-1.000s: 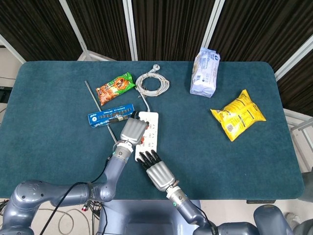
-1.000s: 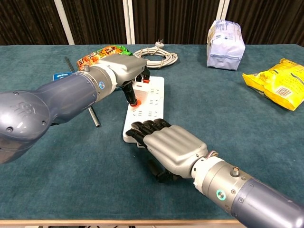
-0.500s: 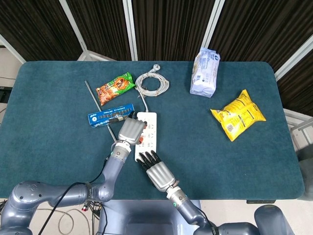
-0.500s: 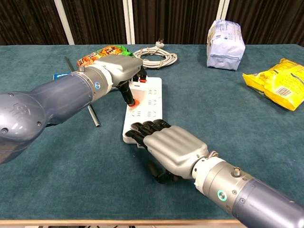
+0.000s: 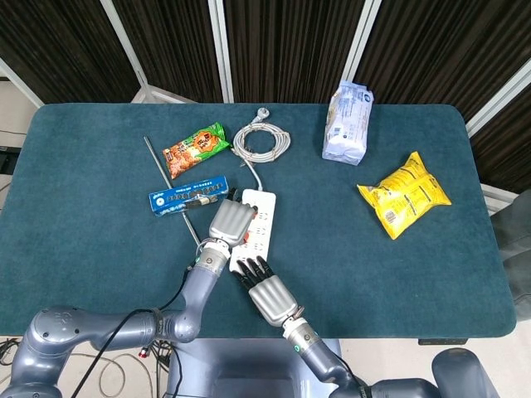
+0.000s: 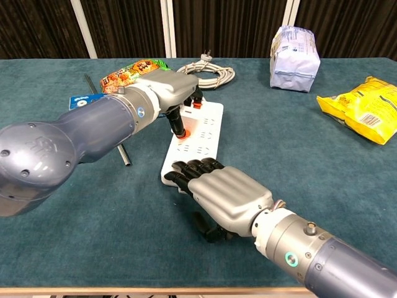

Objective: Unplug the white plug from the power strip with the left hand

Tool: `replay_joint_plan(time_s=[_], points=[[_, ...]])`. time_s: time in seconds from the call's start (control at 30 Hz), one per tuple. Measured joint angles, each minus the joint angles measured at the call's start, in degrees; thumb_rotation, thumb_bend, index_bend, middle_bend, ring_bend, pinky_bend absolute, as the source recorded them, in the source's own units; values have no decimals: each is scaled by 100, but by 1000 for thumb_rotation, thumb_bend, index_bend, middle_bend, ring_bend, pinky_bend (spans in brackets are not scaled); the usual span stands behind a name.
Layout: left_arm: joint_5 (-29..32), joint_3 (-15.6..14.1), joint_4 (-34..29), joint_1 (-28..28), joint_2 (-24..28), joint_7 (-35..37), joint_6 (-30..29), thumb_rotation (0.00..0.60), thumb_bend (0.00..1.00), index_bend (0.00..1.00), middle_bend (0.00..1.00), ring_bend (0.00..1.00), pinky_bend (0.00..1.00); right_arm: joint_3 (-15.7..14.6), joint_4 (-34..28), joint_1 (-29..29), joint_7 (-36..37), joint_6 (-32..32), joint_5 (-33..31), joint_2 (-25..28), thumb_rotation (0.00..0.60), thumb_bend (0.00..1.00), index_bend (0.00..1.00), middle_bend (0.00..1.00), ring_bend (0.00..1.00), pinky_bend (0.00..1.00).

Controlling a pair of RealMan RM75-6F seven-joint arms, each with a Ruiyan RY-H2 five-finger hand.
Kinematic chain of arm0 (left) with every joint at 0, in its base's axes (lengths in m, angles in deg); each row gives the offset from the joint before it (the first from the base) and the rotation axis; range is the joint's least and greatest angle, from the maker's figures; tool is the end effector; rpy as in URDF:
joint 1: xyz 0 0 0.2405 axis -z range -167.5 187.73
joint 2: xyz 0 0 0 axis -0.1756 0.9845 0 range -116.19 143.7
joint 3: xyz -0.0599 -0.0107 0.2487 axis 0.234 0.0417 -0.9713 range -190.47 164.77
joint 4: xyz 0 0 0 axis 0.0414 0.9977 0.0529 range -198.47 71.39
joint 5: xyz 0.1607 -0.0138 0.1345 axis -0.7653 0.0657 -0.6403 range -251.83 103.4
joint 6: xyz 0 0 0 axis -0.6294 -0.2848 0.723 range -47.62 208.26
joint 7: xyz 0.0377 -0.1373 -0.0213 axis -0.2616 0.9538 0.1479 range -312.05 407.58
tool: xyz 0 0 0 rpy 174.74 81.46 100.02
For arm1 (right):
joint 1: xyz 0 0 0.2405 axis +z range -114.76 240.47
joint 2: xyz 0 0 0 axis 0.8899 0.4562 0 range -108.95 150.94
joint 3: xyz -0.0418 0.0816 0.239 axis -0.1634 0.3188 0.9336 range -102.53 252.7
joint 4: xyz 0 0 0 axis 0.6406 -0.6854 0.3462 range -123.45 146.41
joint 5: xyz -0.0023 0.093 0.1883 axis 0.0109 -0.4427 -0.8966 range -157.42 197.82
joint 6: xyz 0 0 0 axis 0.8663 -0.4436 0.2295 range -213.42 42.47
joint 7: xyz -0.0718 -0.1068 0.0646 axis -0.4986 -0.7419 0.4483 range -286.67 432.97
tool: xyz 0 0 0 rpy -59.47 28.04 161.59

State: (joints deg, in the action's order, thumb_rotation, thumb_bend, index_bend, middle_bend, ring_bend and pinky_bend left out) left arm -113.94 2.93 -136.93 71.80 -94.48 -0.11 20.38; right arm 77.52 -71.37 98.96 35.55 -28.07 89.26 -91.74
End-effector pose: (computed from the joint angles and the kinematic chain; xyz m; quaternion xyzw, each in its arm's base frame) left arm -0.0359 0.3675 -0.0951 -0.7683 -0.3048 -0.3177 0.4646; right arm -0.0900 -0.2204 -0.1424 0.8146 -0.3474 0.3456 0.3102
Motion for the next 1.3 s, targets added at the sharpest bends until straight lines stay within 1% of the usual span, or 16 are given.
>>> replay_joint_plan(time_s=[0.27, 0.33, 0.77, 1.07, 1.3], points=[[39, -183, -91, -280, 344, 23, -24, 600, 404, 790, 852, 342, 119, -27, -3, -13, -63, 16, 6, -60, 600, 722, 91, 11, 0, 0], [37, -187, -92, -301, 370, 47, -13, 600, 404, 790, 852, 342, 119, -19, 3, -13, -81, 20, 2, -77, 600, 721, 91, 11, 0, 0], [-28, -20, -166, -187, 263, 68, -14, 600, 404, 790, 852, 342, 119, -22, -19, -34, -84, 24, -4, -64, 600, 721, 91, 11, 0, 0], [8, -34, -300, -149, 181, -13, -40, 600, 405, 790, 852, 342, 119, 2, -53, -42, -39, 49, 42, -29, 600, 721, 91, 11, 0, 0], [37, 75, -314, -87, 153, 1, -49, 600, 404, 790, 852, 342, 119, 5, -104, -49, -33, 54, 46, 6, 600, 721, 91, 10, 0, 0]])
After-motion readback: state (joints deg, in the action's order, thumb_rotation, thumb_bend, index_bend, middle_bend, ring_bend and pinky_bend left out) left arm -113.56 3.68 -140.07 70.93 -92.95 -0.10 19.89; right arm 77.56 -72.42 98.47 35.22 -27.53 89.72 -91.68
